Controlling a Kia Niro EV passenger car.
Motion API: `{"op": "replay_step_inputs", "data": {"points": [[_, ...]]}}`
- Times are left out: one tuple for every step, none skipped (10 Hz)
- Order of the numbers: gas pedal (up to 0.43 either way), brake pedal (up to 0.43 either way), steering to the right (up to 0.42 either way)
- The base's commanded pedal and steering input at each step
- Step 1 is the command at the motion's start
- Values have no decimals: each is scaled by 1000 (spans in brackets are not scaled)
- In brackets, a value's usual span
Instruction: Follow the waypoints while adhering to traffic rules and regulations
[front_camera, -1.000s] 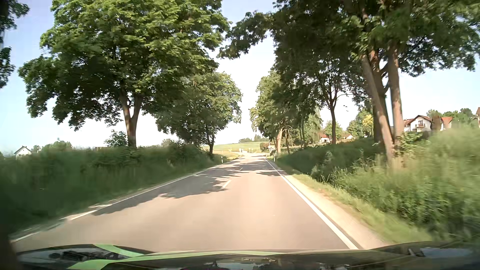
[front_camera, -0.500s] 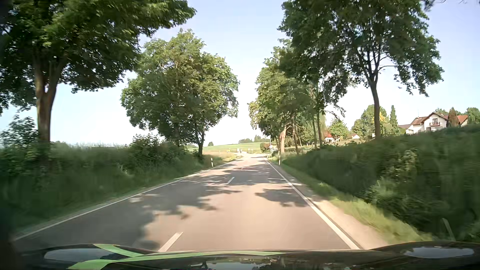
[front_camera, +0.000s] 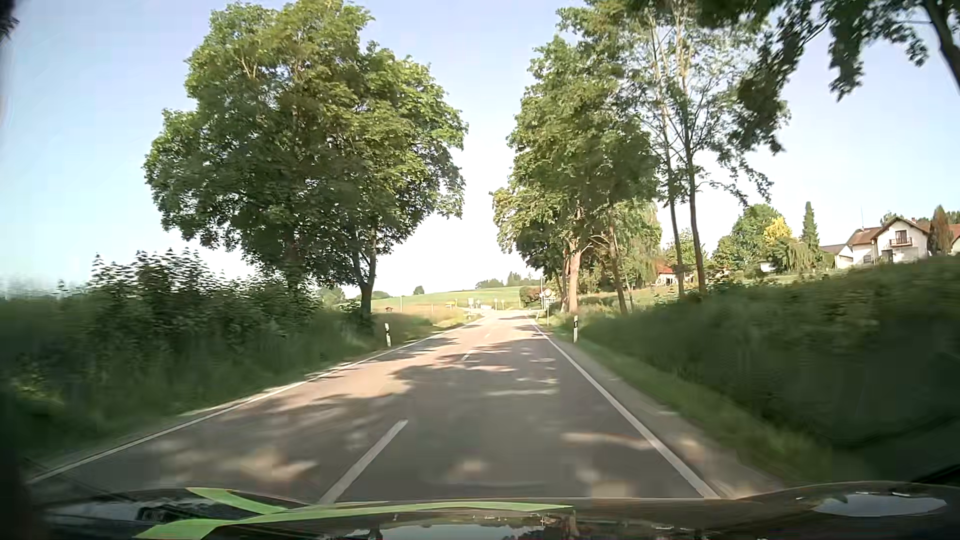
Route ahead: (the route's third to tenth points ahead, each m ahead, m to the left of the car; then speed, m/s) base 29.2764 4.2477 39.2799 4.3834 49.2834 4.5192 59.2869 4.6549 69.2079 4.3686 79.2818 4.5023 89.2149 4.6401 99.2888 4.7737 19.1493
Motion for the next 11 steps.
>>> {"op": "replay_step_inputs", "data": {"points": [[0,0,-1],[0,0,-1],[0,0,-1],[0,0,0],[0,0,0],[20,0,2],[47,0,3],[59,0,3],[79,0,3],[98,0,2],[98,0,1]]}}
